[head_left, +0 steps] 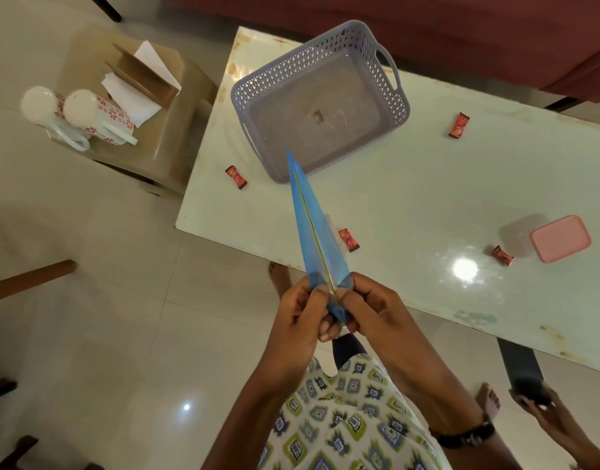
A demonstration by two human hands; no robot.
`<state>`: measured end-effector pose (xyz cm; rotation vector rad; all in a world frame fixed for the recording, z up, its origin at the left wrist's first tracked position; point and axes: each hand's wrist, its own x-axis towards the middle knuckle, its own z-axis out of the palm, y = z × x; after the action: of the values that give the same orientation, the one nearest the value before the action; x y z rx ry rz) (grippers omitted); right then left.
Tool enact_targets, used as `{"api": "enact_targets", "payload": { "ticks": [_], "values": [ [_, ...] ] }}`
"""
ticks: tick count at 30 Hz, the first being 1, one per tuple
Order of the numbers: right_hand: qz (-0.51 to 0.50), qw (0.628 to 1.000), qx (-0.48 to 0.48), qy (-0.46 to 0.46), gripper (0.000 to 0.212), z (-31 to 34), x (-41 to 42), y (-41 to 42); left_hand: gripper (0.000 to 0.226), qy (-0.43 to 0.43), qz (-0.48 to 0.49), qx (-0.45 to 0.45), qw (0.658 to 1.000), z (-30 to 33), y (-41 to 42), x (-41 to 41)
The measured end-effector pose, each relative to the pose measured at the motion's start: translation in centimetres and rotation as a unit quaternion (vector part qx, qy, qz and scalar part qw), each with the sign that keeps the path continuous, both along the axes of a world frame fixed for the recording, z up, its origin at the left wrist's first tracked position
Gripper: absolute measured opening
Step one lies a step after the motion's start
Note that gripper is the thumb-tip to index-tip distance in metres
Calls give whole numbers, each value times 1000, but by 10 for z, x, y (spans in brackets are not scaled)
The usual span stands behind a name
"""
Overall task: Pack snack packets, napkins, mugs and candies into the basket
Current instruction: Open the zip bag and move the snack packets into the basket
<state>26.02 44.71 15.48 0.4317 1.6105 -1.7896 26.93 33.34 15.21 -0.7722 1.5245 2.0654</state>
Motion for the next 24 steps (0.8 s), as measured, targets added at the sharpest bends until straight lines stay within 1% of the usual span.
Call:
{"api": "enact_targets", "payload": {
  "ticks": [4, 6, 8, 10, 12, 14, 16, 18, 20, 22, 24],
  "values": [
    [-16, 1000, -17, -2, 24, 0, 3, -2, 36, -3, 11, 7, 1000, -1, 1, 2],
    [-7, 1000, 2, 27, 22, 1, 5, -3, 34, -10, -10, -9, 1000, 0, -1, 1],
    [34, 991, 81, 103, 19, -2, 3, 0, 35, -6, -79, -40, 996, 1, -7, 0],
    [84, 972, 150, 163, 19, -4, 1, 5, 36, 3, -170, -69, 983, 1, -13, -2],
    [135, 957, 177, 186, 20, -5, 0, 10, 34, 20, -234, -89, 968, 0, -19, -3],
    [180, 954, 182, 158, 21, -4, -3, 14, 35, 46, -254, -114, 959, -1, -20, -2],
    [223, 961, 145, 81, 25, -6, -10, 21, 37, 63, -237, -119, 962, -1, -17, 0],
    [262, 962, 77, 15, 29, -9, -19, 28, 37, 65, -219, -119, 966, -2, -14, 3],
    [277, 960, 26, -2, 31, -13, -24, 31, 36, 51, -205, -112, 971, -2, -15, 5],
    [242, 970, -14, 1, 31, -14, -25, 29, 35, 16, -175, -72, 982, -1, -16, 2],
    [162, 986, -41, -10, 30, -15, -20, 21, 34, -15, -130, -19, 991, 3, -14, -3]
  ]
}}
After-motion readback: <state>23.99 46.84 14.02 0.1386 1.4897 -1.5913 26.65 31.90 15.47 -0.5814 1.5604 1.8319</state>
